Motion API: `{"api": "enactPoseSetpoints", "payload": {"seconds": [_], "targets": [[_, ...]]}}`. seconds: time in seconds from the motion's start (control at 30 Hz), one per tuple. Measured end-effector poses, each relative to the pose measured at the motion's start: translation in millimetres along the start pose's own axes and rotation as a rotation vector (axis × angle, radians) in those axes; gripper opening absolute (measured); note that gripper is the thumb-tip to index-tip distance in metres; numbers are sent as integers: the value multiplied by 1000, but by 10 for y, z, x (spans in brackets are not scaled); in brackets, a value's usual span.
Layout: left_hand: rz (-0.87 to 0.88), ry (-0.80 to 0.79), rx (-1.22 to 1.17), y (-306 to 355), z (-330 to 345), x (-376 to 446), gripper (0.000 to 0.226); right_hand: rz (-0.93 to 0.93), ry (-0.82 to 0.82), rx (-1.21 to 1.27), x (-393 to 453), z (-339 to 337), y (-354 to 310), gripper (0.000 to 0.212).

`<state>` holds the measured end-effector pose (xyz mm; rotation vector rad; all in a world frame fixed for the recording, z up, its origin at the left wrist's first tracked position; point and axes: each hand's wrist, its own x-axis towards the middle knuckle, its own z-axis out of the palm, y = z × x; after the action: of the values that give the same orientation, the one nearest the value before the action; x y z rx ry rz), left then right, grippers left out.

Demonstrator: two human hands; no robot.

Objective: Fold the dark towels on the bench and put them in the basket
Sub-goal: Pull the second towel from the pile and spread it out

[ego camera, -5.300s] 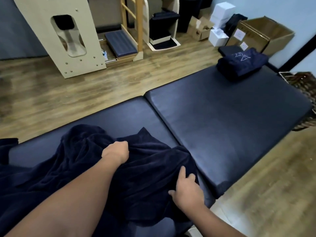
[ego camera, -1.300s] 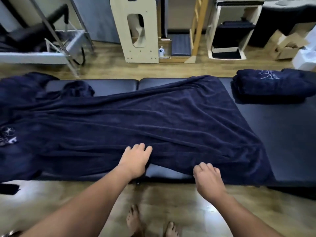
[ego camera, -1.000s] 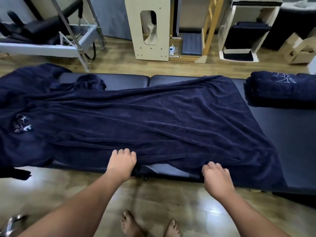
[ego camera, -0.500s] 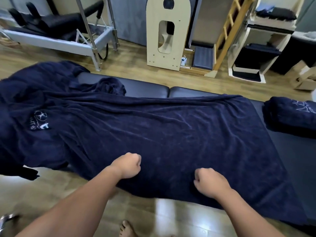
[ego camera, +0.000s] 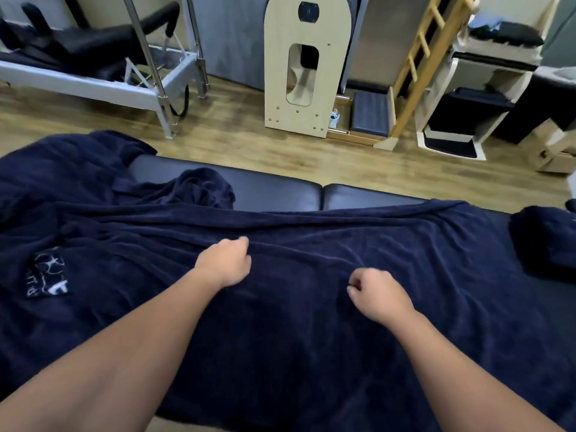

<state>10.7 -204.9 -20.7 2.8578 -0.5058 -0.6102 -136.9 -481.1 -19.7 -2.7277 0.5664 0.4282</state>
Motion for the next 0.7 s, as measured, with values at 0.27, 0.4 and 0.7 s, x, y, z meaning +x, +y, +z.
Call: {"api": "enactPoseSetpoints", "payload": {"seconds": [0.27,0.4,0.7], "targets": [[-179,-106,143,-83,-348,1112,57,-40,96,13,1665,-278,41,34],[-227,-248,145,-74,-399,1365,15,-122,-58,-227,2094,-340,80,29],[-43,155,-124,192,-711,2287,45,201,279,-8,2864,-869,256,18]]}}
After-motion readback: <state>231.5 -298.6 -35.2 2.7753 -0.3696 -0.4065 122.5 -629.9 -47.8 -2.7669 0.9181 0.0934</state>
